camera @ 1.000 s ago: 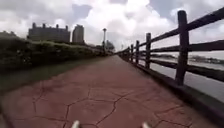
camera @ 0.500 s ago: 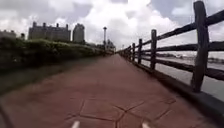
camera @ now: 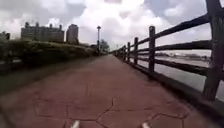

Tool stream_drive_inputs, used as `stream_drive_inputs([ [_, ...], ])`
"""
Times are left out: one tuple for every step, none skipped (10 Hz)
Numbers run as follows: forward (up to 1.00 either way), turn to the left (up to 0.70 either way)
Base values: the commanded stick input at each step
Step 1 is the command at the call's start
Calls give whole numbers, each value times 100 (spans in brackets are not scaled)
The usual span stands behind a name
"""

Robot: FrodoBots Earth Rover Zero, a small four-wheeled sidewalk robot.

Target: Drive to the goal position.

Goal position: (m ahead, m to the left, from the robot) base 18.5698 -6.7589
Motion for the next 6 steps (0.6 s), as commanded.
stream_drive_inputs([
  [85,11],
  [85,11],
  [85,11],
  [85,11],
  [85,11],
  [85,11],
])
